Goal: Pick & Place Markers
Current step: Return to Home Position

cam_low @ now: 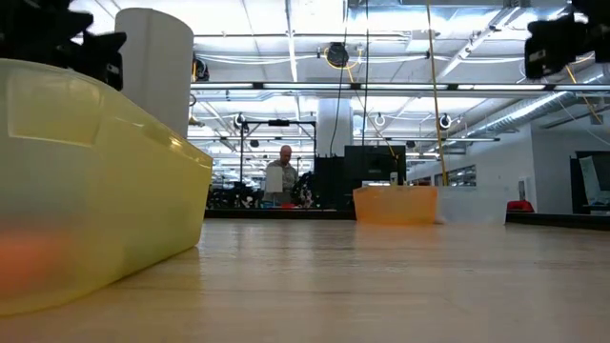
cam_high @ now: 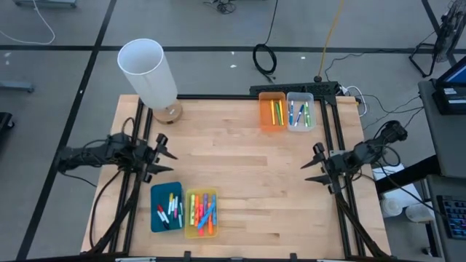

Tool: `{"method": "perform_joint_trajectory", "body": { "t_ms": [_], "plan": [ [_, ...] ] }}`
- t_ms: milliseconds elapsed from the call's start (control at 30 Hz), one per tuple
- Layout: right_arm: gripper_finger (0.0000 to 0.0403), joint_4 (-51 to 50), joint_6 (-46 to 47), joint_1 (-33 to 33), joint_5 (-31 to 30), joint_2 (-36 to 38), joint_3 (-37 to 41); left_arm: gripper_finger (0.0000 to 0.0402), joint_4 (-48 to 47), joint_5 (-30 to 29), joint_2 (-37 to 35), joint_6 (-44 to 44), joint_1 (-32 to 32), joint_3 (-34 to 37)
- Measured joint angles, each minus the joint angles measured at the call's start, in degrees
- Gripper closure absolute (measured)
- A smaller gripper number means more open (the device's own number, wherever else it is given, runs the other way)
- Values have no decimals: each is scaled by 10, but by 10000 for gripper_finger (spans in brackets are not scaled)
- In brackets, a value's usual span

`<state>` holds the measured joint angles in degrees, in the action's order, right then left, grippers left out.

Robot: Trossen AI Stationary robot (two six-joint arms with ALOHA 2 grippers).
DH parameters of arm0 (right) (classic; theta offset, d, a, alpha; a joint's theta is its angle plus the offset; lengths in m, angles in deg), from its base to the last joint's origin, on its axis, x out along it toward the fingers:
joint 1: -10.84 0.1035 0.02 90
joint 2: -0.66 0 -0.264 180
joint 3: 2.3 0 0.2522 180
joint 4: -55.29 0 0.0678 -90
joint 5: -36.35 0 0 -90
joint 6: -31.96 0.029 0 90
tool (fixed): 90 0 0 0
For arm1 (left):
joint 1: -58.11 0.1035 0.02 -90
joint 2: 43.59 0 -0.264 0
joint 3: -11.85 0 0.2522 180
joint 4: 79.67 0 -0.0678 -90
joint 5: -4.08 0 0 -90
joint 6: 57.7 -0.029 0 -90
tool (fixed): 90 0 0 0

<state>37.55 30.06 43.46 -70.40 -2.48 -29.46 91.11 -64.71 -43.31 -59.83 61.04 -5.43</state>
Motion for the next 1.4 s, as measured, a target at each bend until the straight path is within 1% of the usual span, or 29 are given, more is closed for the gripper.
{"method": "perform_joint_trajectory", "body": {
  "t_ms": [67, 167, 267, 333, 433, 533, 600, 700, 800, 867, 967, 1400],
  "plan": [
    [222, -5, 10, 0, -7, 26, 21, 208, -1, 0, 0, -2, 7, 6],
    [222, -12, 12, -1, -31, 30, 29, 206, 0, 2, 0, -12, 23, 10],
    [222, -6, -8, -9, -23, 30, 31, 210, 1, 13, 0, -13, 41, 11],
    [222, -6, -10, -17, 5, 30, 37, 214, 1, 19, 0, -2, 52, 11],
    [222, 13, 7, -27, 71, 29, 57, 220, 1, 24, 0, 13, 61, 11],
    [222, 79, 24, -36, 122, 29, 97, 227, 1, 27, 0, 21, 62, 11],
    [222, 133, 25, -39, 138, 29, 122, 231, 0, 28, 0, 21, 62, 11],
    [222, 105, 27, -42, 135, 25, 123, 237, 0, 28, 1, 15, 62, 11],
    [222, 130, 28, -42, 138, 27, 123, 242, -4, 28, 1, 8, 62, 11],
    [222, 107, 28, -42, 138, 25, 123, 244, -4, 28, 1, 11, 62, 11],
    [222, 104, 28, -42, 138, 24, 123, 245, -4, 28, 1, 11, 62, 11],
    [222, 106, 28, -42, 138, 23, 125, 219, -3, 27, 1, 11, 62, 11]
  ]
}}
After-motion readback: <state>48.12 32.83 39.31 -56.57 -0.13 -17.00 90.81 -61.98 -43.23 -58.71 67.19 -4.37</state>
